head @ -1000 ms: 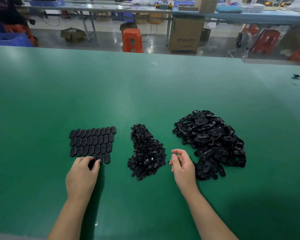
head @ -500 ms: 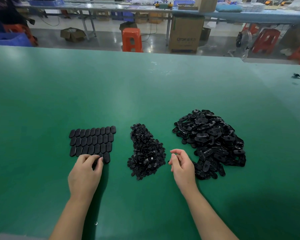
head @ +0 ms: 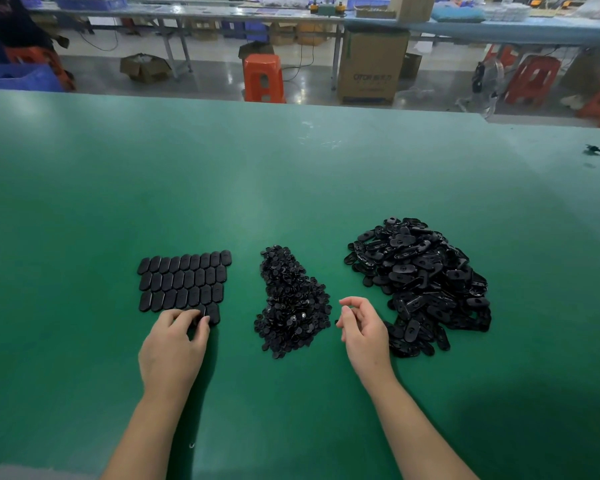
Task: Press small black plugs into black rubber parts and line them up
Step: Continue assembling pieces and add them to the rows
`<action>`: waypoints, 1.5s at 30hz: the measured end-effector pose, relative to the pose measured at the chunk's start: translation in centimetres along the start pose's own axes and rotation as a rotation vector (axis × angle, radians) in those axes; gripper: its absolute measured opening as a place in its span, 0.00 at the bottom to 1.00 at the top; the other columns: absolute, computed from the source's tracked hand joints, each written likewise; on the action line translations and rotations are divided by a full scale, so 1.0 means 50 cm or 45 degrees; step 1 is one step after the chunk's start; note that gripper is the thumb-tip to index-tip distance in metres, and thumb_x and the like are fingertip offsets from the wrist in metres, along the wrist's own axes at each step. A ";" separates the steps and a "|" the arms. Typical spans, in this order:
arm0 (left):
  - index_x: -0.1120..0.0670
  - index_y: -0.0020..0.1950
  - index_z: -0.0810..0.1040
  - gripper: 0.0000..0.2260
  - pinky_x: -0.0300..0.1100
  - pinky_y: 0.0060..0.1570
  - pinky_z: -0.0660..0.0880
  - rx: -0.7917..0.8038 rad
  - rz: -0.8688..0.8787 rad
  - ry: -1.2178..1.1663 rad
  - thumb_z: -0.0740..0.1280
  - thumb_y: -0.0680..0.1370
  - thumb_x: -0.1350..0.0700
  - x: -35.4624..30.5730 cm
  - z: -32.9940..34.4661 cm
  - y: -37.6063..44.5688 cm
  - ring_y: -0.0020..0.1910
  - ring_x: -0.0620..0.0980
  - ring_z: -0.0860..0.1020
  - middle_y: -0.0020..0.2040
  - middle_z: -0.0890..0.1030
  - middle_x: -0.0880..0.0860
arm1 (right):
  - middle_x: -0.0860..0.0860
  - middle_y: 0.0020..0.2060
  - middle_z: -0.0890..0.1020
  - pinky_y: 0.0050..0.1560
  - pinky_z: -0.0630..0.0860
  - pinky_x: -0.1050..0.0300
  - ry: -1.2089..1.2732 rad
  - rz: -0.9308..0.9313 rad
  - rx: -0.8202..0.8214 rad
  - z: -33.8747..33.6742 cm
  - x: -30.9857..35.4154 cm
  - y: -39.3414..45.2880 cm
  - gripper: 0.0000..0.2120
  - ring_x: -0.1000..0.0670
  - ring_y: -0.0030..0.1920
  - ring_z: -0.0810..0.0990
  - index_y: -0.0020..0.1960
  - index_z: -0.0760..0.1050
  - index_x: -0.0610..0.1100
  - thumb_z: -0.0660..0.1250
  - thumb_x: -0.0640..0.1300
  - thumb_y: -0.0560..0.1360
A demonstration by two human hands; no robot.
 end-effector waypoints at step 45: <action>0.56 0.53 0.85 0.06 0.41 0.42 0.71 0.276 0.075 -0.357 0.69 0.79 0.59 -0.167 0.094 -0.035 0.41 0.45 0.75 0.48 0.77 0.46 | 0.54 0.49 0.73 0.52 0.75 0.56 -1.496 -0.059 0.487 -0.135 0.050 0.089 0.09 0.50 0.49 0.78 0.61 0.80 0.49 0.66 0.45 0.81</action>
Point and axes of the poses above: each hand's wrist, its own y-axis towards the middle knuckle, its own z-axis out of the palm, x = y × z, the point moved 6 cm from there along y, towards the middle knuckle
